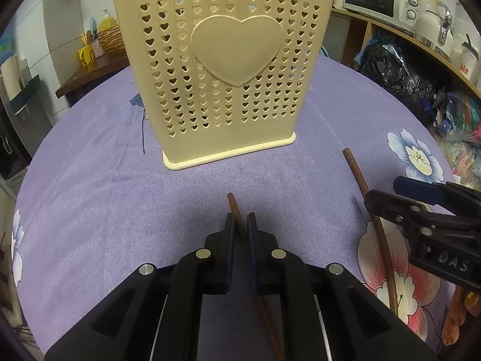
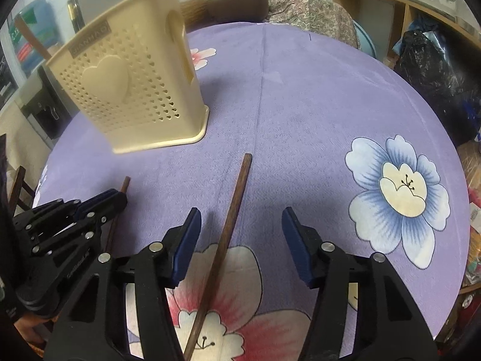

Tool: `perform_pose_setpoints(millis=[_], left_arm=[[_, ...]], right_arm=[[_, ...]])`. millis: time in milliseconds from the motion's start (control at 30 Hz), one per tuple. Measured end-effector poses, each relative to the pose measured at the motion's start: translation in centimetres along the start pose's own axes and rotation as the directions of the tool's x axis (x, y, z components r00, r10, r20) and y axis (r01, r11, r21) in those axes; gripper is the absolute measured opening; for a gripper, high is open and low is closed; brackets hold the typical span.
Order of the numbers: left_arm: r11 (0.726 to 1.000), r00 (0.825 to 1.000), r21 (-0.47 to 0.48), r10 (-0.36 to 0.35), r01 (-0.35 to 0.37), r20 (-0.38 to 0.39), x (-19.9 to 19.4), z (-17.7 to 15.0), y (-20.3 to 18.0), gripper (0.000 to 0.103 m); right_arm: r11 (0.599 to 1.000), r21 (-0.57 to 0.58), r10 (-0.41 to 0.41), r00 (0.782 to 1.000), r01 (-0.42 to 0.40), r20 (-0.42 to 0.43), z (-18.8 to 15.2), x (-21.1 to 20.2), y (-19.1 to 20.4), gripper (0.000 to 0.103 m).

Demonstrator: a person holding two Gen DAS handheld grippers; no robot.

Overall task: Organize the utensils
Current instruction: 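Move both tools to the last brown chopsticks and close each on one, then lift both brown chopsticks and carry them above the cream holder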

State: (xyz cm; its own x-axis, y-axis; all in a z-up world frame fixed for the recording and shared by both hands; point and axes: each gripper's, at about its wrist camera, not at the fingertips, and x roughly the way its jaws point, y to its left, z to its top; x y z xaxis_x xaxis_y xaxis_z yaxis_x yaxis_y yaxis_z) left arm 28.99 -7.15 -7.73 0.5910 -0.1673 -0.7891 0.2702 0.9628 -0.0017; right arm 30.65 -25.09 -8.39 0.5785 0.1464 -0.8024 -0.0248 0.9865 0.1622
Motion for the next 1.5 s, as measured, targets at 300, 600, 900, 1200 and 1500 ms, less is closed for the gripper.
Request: perform_pose_setpoints(millis=[300, 600, 900, 1200, 1500], left_arm=[[1.0, 1.0, -0.003, -0.003, 0.003, 0.002, 0.0, -0.1, 0.2, 0.009], [1.0, 1.0, 0.0, 0.004, -0.004, 0.003, 0.0, -0.1, 0.0, 0.009], [1.0, 1.0, -0.009, 0.004, -0.004, 0.006, 0.1, 0.0, 0.0, 0.009], [0.998, 0.996, -0.047, -0.039, 0.043, 0.081, -2.6, 0.4, 0.7, 0.008], [0.991, 0.948, -0.042, -0.112, 0.13, 0.296, -12.8, 0.6, 1.7, 0.007]], right_arm=[[0.998, -0.012, -0.058, 0.998, 0.058, -0.01, 1.1, 1.6, 0.9, 0.041], [0.998, -0.011, -0.055, 0.998, 0.055, -0.01, 3.0, 3.1, 1.0, 0.011], [0.999, 0.037, 0.022, 1.0, -0.021, -0.004, 3.1, 3.2, -0.1, 0.01], [0.992, 0.038, 0.12, 0.987, -0.124, 0.106, 2.5, -1.8, -0.1, 0.009], [0.968, -0.046, 0.249, 0.936, -0.246, 0.25, 1.4, -11.3, 0.5, 0.008]])
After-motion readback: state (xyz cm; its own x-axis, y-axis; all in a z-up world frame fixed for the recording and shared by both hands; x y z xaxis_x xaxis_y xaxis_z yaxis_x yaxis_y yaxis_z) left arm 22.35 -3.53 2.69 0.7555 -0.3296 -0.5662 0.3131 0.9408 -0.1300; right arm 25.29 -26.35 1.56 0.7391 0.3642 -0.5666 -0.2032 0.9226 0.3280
